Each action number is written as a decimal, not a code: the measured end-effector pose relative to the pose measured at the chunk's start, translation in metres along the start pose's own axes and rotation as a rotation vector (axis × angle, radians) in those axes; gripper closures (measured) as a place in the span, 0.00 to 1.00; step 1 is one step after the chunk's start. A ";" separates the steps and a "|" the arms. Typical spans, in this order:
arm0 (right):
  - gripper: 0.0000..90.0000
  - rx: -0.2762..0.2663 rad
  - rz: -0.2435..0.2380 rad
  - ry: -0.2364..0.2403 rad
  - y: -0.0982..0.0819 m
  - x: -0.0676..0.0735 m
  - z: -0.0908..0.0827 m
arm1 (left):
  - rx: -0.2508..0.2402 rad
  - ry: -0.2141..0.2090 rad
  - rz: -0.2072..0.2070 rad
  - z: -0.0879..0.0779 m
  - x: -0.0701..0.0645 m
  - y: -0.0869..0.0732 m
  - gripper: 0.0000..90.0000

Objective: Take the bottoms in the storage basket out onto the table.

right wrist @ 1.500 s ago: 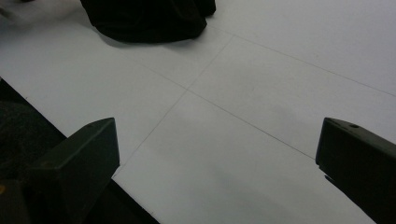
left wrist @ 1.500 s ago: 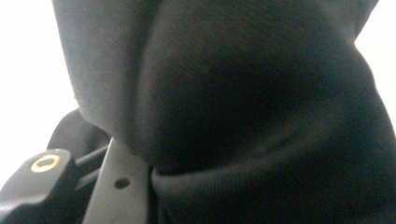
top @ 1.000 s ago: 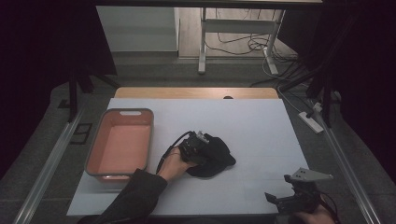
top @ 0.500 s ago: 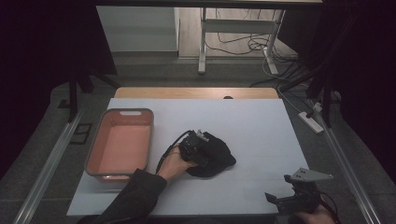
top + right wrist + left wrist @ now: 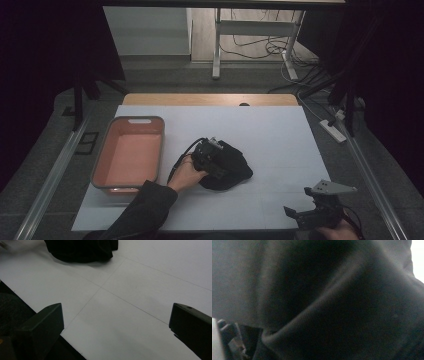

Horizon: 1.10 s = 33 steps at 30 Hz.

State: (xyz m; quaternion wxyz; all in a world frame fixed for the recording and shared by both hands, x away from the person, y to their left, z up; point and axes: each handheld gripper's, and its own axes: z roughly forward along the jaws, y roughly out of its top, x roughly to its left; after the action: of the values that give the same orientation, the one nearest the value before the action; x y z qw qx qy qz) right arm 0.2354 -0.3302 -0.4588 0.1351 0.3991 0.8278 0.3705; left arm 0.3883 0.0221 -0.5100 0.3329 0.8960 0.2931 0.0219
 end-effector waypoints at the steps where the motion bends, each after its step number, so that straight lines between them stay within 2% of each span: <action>1: 0.00 0.000 0.001 0.000 0.000 0.000 0.000 | -0.003 -0.004 -0.001 0.000 0.000 0.000 0.00; 10: 0.00 0.000 0.002 0.001 0.000 0.000 0.000 | -0.023 -0.023 -0.010 -0.008 0.000 0.001 0.00; 33: 0.00 0.001 0.007 0.002 0.000 0.000 0.000 | -0.115 -0.070 -0.033 -0.037 -0.004 0.000 0.00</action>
State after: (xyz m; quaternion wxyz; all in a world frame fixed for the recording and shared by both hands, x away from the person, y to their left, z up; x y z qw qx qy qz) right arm 0.2357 -0.3306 -0.4587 0.1326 0.4016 0.8268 0.3708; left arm 0.3765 0.0415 -0.4800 0.3943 0.8706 0.2944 0.0016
